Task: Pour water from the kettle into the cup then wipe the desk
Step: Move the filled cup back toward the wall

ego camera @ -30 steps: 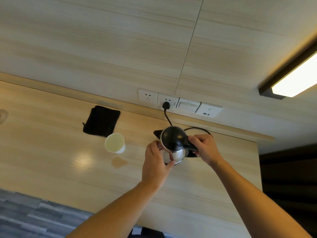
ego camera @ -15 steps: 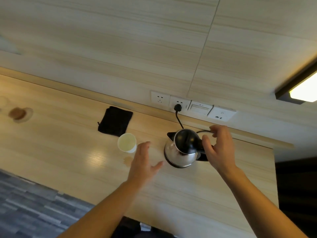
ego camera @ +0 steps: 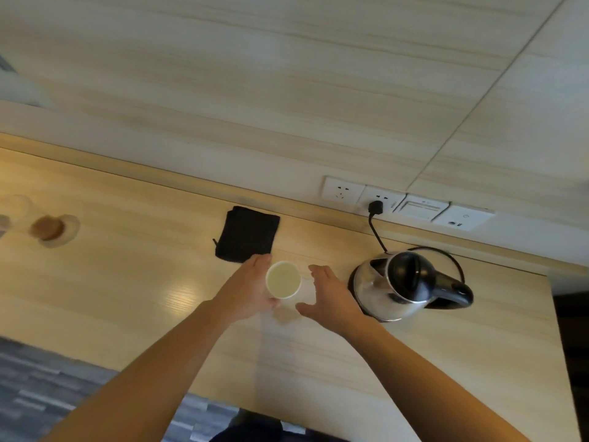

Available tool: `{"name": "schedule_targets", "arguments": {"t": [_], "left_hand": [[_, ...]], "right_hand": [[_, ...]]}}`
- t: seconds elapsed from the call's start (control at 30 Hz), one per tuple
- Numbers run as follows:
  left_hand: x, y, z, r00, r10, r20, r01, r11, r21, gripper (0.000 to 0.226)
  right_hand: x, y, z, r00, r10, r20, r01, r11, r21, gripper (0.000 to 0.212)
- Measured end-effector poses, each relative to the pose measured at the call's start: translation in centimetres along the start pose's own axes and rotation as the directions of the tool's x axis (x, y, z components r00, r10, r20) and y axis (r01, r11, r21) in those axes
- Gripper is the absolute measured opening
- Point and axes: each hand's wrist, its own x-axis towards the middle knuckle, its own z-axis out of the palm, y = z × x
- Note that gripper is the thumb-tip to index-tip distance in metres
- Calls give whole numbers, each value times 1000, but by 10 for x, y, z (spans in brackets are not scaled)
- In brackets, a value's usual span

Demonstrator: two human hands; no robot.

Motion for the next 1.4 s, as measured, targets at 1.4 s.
{"name": "schedule_targets", "arguments": {"t": [1.4], "left_hand": [[156, 2, -36, 983, 169, 76, -164, 984, -68, 77]], "right_hand": [[124, -16, -54, 969, 222, -113, -193, 956, 222, 69]]}}
